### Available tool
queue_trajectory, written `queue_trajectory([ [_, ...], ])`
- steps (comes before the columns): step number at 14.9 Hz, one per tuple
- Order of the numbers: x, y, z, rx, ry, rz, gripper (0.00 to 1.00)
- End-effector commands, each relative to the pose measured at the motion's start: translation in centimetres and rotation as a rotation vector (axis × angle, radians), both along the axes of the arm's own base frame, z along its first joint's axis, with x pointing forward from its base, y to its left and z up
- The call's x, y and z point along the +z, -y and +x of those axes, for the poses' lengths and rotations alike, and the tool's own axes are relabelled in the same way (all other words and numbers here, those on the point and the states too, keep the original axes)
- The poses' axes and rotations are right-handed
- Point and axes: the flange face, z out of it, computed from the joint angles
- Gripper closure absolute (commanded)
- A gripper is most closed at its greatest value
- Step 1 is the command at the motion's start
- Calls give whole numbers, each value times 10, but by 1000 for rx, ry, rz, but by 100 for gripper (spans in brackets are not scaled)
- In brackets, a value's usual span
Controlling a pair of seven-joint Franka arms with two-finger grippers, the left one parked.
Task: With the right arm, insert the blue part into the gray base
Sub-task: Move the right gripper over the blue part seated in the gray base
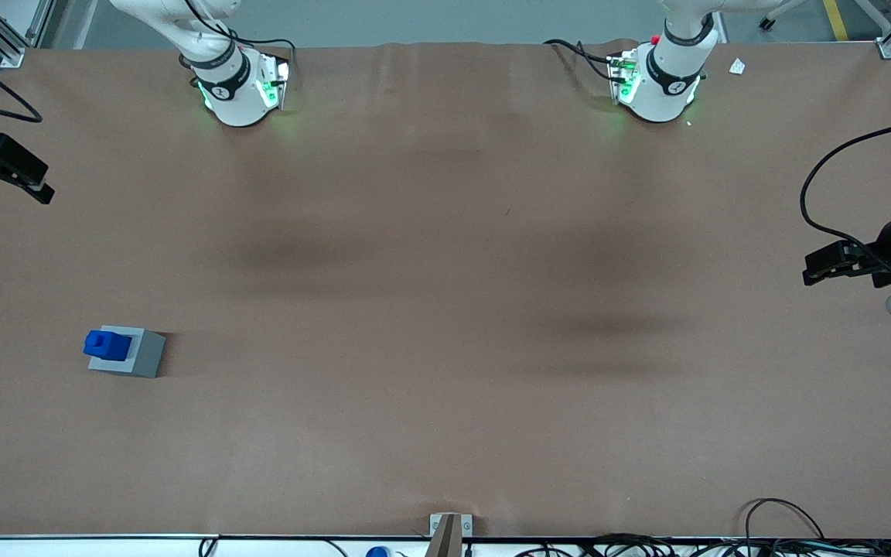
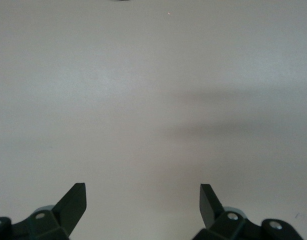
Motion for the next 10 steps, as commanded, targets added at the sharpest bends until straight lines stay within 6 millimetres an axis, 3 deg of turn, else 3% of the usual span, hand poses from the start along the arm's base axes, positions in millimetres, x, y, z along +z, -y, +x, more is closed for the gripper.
queue_trajectory([
  [1, -2, 2, 1, -18, -9, -6, 0],
  [4, 0, 5, 1, -18, -8, -9, 0],
  [7, -12, 13, 1, -26, -36, -11, 0],
  [10, -24, 37, 9, -65, -47, -10, 0],
])
